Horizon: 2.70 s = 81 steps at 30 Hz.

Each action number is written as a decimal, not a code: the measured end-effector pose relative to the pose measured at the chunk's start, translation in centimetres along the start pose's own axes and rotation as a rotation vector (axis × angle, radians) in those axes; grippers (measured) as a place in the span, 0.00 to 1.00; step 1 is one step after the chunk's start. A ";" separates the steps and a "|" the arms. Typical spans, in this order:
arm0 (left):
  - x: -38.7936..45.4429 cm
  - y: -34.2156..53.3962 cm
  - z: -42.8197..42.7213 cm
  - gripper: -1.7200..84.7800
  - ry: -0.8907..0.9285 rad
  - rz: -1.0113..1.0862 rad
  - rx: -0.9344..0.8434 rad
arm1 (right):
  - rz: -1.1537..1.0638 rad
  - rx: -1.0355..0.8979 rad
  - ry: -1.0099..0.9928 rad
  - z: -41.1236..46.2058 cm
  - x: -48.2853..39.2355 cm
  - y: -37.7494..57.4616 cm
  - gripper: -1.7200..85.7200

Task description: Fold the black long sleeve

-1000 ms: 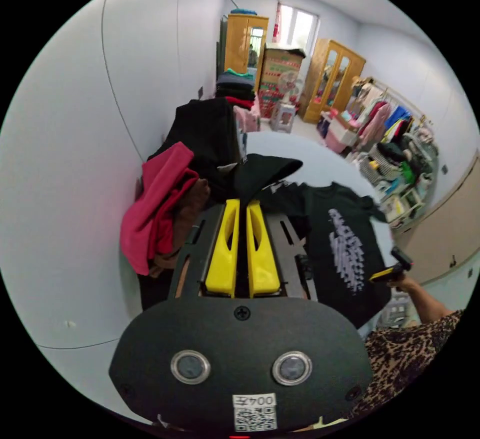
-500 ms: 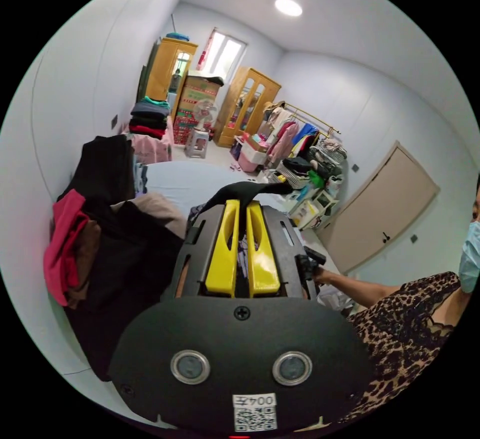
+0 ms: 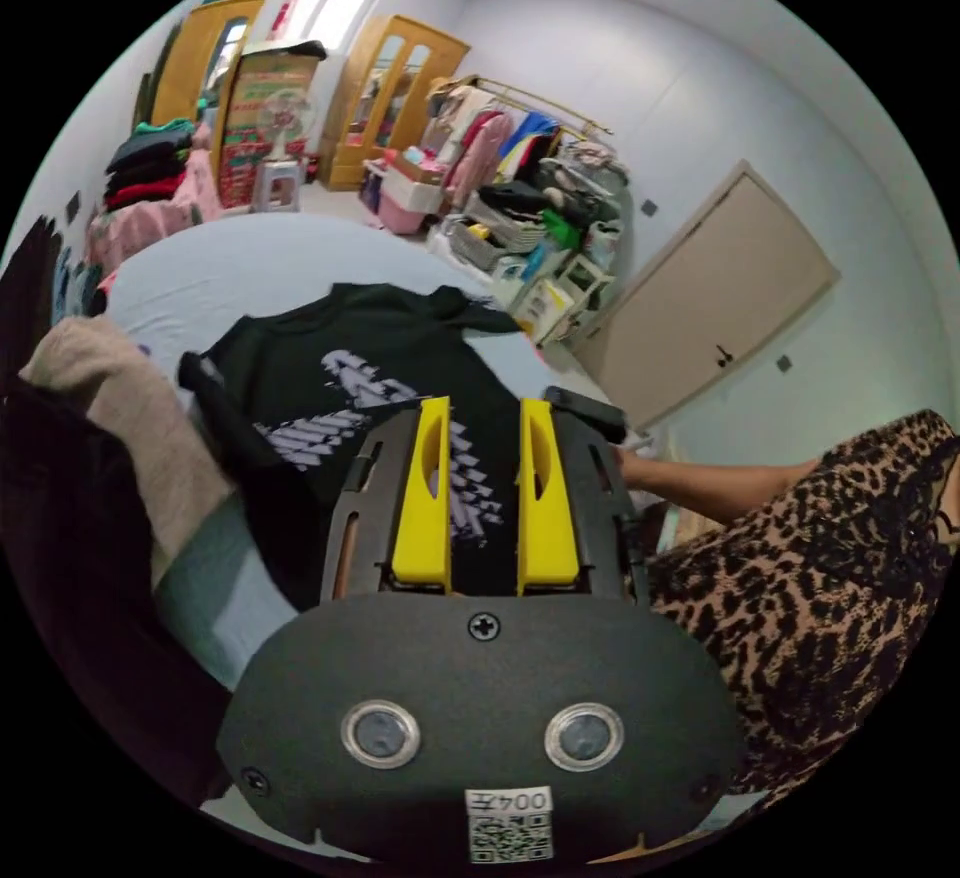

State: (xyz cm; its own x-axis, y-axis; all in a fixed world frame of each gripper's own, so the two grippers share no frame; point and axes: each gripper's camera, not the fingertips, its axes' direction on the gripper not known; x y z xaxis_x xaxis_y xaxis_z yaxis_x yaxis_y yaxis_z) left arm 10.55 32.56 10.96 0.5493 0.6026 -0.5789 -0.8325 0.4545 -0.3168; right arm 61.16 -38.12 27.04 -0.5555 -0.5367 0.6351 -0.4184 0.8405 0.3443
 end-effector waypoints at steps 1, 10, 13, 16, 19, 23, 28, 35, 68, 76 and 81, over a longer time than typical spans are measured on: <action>-1.6 -0.3 0.7 0.14 -0.081 -0.028 -0.026 | -0.006 0.001 0.010 0.0 -0.2 0.0 0.07; -4.7 -5.5 12.3 0.14 -0.352 0.057 -0.241 | -0.022 0.029 -0.005 -0.1 0.0 0.5 0.07; -3.6 -6.3 19.6 0.15 -0.388 0.131 -0.332 | -0.024 0.027 0.004 -0.1 0.0 0.5 0.07; -4.2 -6.6 25.6 0.16 -0.369 0.102 -0.378 | -0.041 0.022 0.004 -0.2 0.0 0.5 0.06; -4.7 -6.9 30.1 0.15 -0.386 0.070 -0.392 | -0.048 0.017 -0.022 -0.3 0.5 0.4 0.06; -5.3 -7.1 34.1 0.07 -0.405 0.039 -0.401 | -0.058 0.023 -0.053 -0.4 1.1 0.5 0.06; -4.9 -8.0 33.5 0.04 -0.399 -0.024 -0.294 | -0.074 0.020 -0.073 -0.5 1.6 0.5 0.06; -3.0 -15.9 32.0 0.06 -0.285 -0.025 -0.016 | -0.047 0.013 -0.052 -0.8 1.6 0.4 0.06; -13.8 -2.0 31.5 0.04 -0.961 0.134 -0.413 | -0.027 0.001 -0.171 -1.9 5.3 0.3 0.06; -14.3 -4.6 27.1 0.10 -0.741 0.048 -0.333 | -0.029 -0.033 -0.193 -2.0 5.9 -0.1 0.06; -14.6 -8.5 23.6 0.14 -0.701 -0.047 -0.194 | -0.038 -0.020 -0.164 -2.2 5.6 0.1 0.06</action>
State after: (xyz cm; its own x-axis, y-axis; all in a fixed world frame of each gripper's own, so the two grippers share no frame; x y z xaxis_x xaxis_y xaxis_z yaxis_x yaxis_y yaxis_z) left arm 11.30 35.39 39.85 0.4478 0.8935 0.0351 -0.7691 0.4048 -0.4946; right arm 59.55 -40.91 32.15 -0.6499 -0.5720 0.5005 -0.4280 0.8196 0.3809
